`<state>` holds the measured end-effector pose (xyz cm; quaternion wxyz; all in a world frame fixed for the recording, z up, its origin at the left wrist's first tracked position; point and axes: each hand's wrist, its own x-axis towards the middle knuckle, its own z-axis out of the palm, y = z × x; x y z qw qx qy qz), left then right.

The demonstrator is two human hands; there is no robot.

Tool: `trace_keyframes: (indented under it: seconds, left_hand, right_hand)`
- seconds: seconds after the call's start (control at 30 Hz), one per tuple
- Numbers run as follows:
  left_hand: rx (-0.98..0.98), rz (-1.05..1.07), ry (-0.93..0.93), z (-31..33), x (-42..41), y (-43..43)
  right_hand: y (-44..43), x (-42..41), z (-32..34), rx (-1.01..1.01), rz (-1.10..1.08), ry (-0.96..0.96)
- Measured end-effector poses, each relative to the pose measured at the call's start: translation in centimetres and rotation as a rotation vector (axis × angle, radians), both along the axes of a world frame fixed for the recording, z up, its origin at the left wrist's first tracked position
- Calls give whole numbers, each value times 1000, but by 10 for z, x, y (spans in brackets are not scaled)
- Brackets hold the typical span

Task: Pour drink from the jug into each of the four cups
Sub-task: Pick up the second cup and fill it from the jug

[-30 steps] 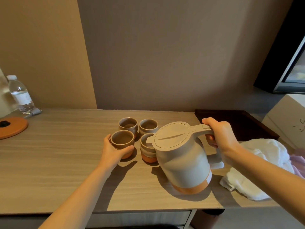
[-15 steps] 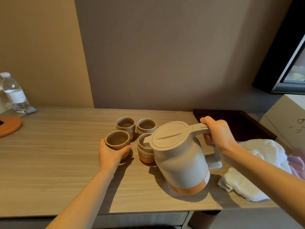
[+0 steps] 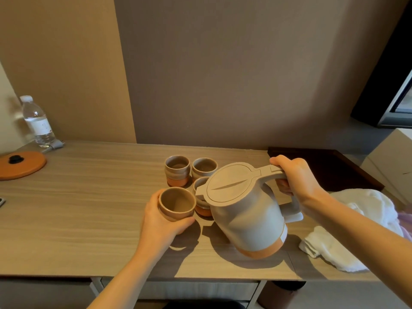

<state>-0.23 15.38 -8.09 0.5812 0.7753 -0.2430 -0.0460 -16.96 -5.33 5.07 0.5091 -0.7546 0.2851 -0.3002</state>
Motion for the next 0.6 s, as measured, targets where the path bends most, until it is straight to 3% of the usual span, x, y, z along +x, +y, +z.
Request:
trace_keyframes:
  seconds: [0.6]
  left_hand:
    - [258,16,-405,23,-16,-1]
  right_hand:
    - [5,-4,5,9,14,15]
